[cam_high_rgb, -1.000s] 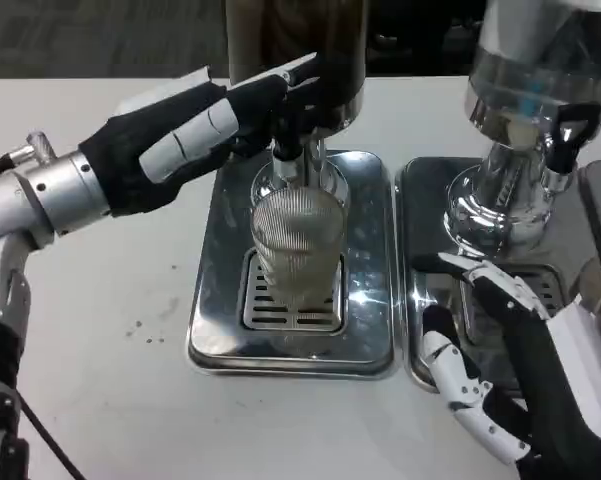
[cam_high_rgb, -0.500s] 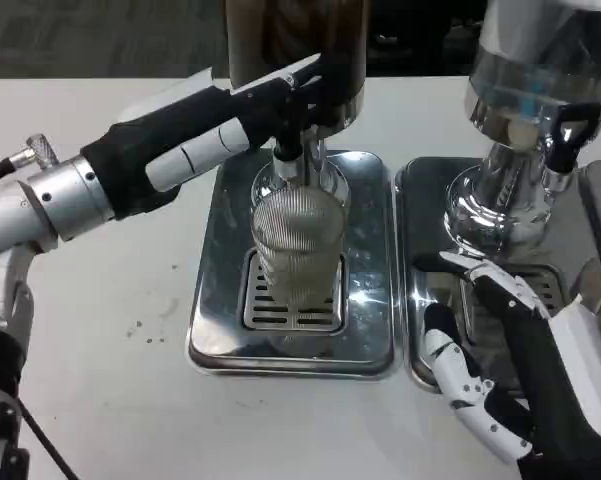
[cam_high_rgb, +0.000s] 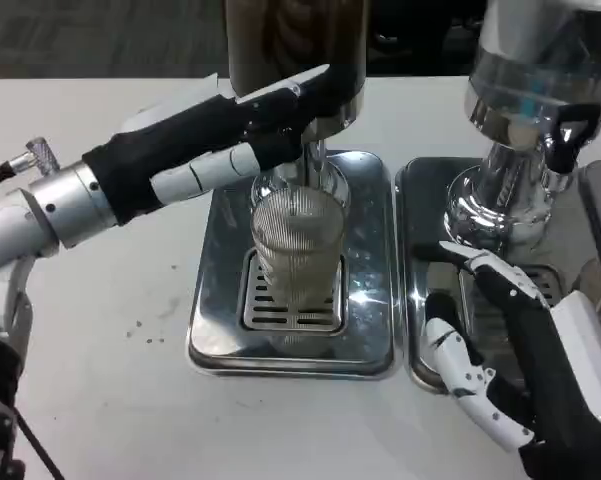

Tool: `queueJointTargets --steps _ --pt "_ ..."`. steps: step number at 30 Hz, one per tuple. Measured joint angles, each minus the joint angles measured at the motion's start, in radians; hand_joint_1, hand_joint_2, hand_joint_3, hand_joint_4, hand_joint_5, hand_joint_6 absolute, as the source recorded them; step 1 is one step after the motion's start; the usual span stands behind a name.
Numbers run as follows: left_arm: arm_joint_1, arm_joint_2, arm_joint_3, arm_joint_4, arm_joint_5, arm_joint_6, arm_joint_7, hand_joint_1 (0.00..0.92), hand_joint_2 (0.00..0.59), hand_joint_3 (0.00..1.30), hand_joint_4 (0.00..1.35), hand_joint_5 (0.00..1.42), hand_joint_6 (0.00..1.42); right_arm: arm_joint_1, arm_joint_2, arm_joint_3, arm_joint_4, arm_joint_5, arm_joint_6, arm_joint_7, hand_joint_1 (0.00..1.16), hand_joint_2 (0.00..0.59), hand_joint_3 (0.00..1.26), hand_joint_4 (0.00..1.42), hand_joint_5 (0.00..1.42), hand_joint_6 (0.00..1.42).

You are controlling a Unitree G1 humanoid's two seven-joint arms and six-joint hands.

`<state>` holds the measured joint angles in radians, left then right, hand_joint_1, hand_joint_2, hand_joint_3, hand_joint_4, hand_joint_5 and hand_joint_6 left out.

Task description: Grasp the cup under the faucet to collect the drink, then remove the cup.

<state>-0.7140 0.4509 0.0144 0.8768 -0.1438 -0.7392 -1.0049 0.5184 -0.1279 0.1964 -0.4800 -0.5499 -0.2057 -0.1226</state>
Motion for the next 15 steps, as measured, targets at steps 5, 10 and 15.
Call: queueJointTargets --steps 5,10,15 --pt "0.006 0.007 -0.019 -0.005 0.004 -0.021 0.024 0.0 0.116 0.04 0.0 0.03 0.01 -0.009 0.0 -0.007 0.0 0.031 0.006 0.012 0.33 0.516 0.34 0.25 0.16 0.08" --pt "0.008 0.015 -0.037 -0.008 0.03 -0.051 0.056 0.0 0.116 0.04 0.0 0.03 0.01 -0.014 0.001 -0.009 0.002 0.069 0.007 0.02 0.34 0.513 0.33 0.25 0.16 0.08" --pt "0.008 0.023 -0.053 -0.008 0.045 -0.078 0.085 0.0 0.115 0.04 0.0 0.03 0.01 -0.022 0.001 -0.01 0.007 0.09 0.007 0.024 0.34 0.505 0.33 0.24 0.16 0.09"
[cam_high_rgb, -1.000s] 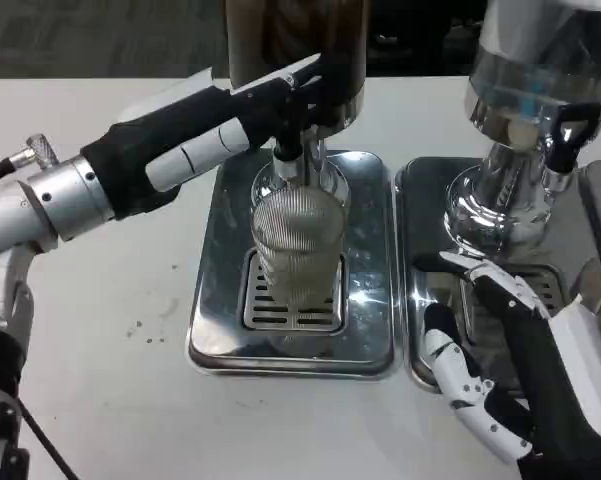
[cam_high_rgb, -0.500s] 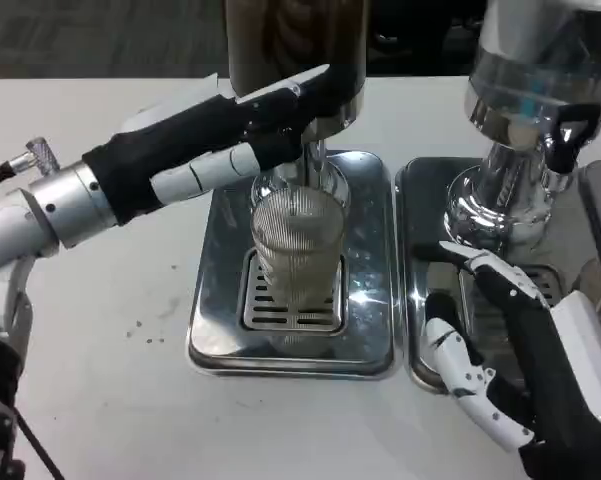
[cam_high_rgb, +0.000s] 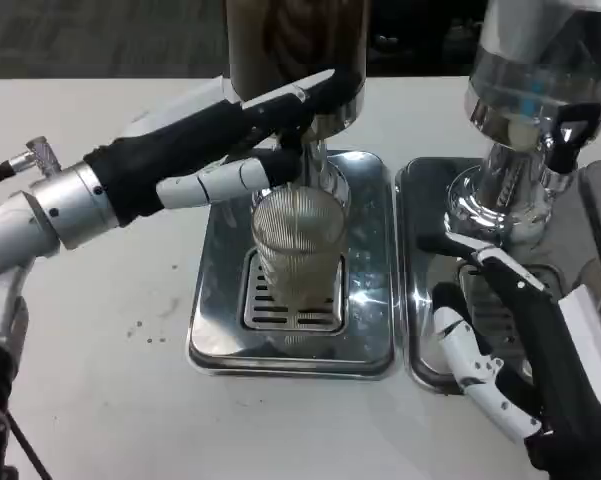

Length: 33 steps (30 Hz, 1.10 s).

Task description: Grasp the cup under the faucet to collect the drink, then remove the cup.

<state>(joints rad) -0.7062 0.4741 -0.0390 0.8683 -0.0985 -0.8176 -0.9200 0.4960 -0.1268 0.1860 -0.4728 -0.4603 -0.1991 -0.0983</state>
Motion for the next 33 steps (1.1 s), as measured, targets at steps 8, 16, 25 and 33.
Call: queueJointTargets --steps 8,16,25,33 --pt "0.0 0.02 -0.028 -0.002 0.041 -0.048 0.051 0.0 0.114 0.04 0.0 0.03 0.01 -0.013 0.001 -0.001 0.014 0.038 0.0 0.017 0.36 0.486 0.32 0.23 0.16 0.09" --pt "0.0 0.027 -0.053 -0.002 0.07 -0.077 0.089 0.0 0.113 0.04 0.0 0.02 0.01 -0.021 0.004 -0.003 0.023 0.076 0.006 0.032 0.36 0.467 0.3 0.23 0.16 0.1" --pt "0.0 0.034 -0.063 -0.001 0.076 -0.092 0.117 0.0 0.112 0.04 0.0 0.02 0.01 -0.057 0.0 -0.011 0.036 0.166 0.051 0.103 0.5 0.325 0.18 0.14 0.13 0.13" --pt "0.0 0.037 -0.066 -0.001 0.078 -0.094 0.124 0.0 0.112 0.05 0.0 0.02 0.01 -0.118 -0.005 -0.013 0.077 0.205 0.081 0.162 0.58 0.273 0.1 0.08 0.09 0.13"
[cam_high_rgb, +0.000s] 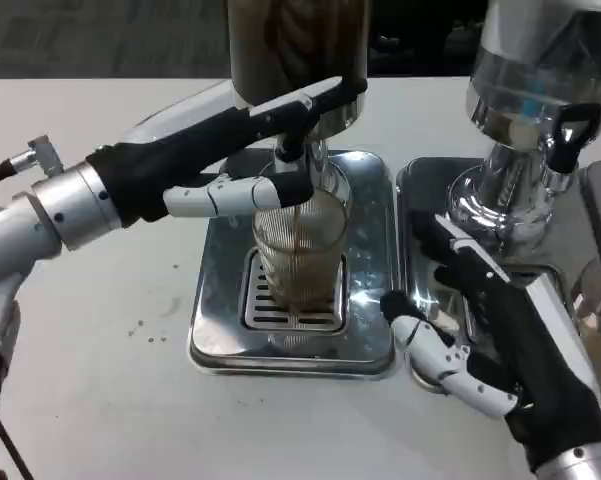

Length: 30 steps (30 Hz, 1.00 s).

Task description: Grasp the cup under the faucet to collect the drink, then remove the cup.

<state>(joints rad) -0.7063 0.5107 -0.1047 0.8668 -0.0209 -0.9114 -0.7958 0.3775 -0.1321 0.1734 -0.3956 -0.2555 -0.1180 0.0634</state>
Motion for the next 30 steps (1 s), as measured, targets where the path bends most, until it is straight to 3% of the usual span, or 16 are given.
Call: queueJointTargets --steps 13,30 --pt "0.003 0.002 -0.002 -0.005 0.0 -0.001 0.009 0.0 0.112 0.05 0.0 0.02 0.01 -0.098 -0.012 0.0 0.1 0.051 0.034 0.068 0.62 0.243 0.01 0.01 0.01 0.07" --pt "0.013 0.016 -0.002 -0.022 -0.002 0.0 0.011 0.0 0.116 0.05 0.0 0.02 0.01 -0.228 0.003 -0.004 0.289 0.053 0.03 0.061 0.63 0.243 0.0 0.0 0.0 0.03"
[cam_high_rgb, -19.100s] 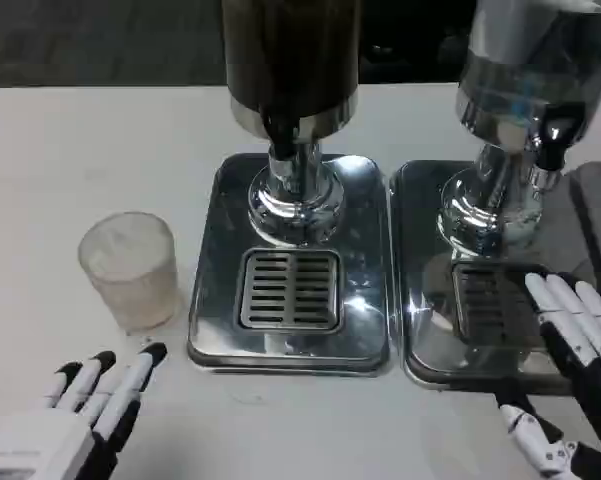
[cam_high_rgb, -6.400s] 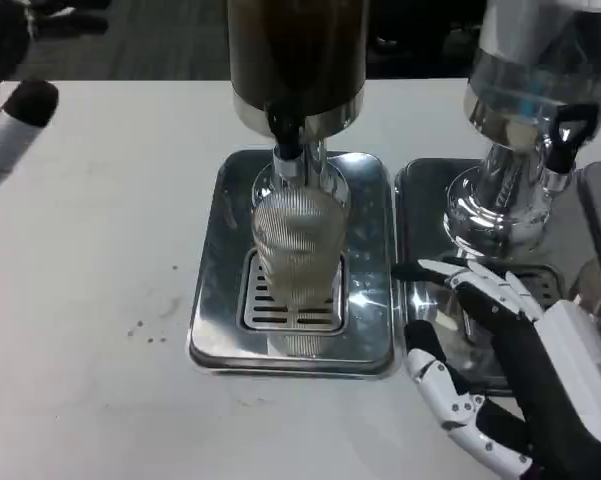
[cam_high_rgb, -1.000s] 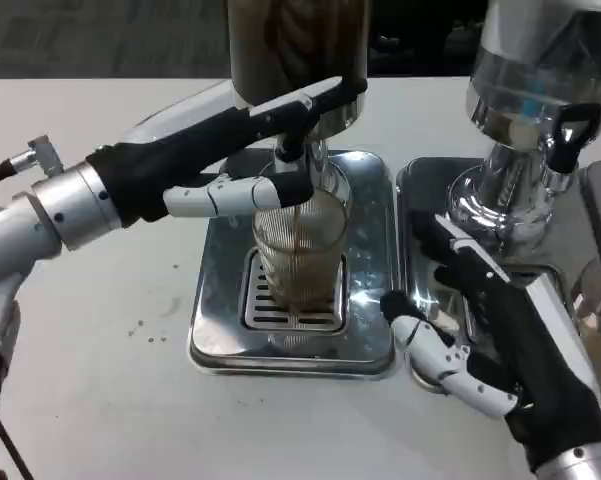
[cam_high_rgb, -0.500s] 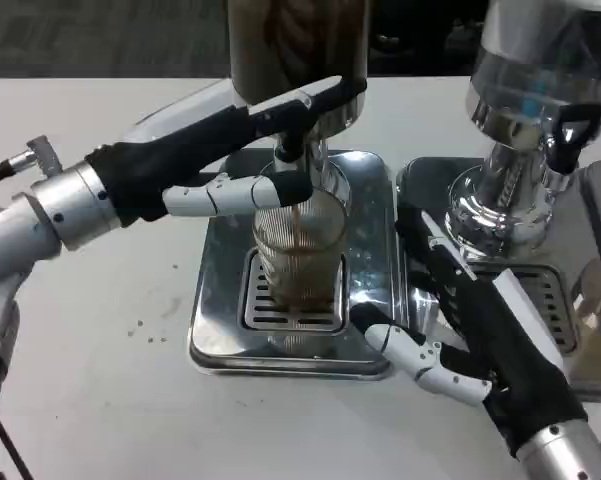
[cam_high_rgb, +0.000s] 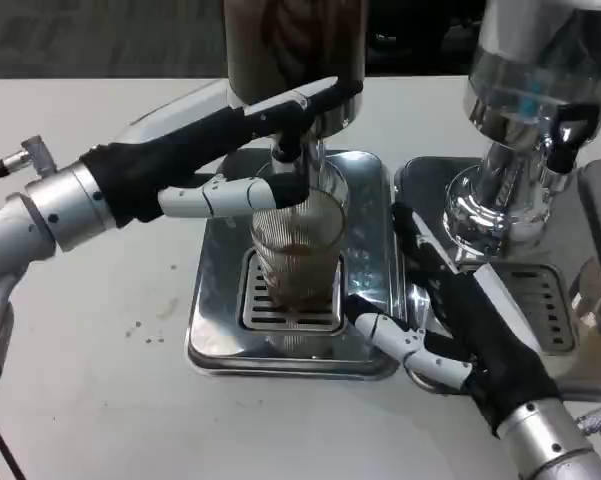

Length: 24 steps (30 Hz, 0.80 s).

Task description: Grasp the cup under the faucet to collect the drink, then remove the cup.

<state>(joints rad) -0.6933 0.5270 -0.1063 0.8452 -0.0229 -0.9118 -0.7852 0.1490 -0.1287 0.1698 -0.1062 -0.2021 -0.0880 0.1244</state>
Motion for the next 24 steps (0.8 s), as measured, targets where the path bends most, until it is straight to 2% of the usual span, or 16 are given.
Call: queueJointTargets --steps 6,24 --pt "0.012 0.003 0.003 -0.007 -0.005 0.001 0.003 0.0 0.116 0.05 0.0 0.02 0.01 -0.06 0.005 0.002 0.07 0.008 -0.007 0.0 0.63 0.243 0.0 0.0 0.0 0.03" --pt "0.027 0.012 0.008 -0.032 -0.007 0.016 0.009 0.0 0.122 0.06 0.0 0.03 0.02 -0.175 0.009 0.011 0.177 0.036 -0.019 0.009 0.63 0.243 0.0 0.0 0.0 0.02"
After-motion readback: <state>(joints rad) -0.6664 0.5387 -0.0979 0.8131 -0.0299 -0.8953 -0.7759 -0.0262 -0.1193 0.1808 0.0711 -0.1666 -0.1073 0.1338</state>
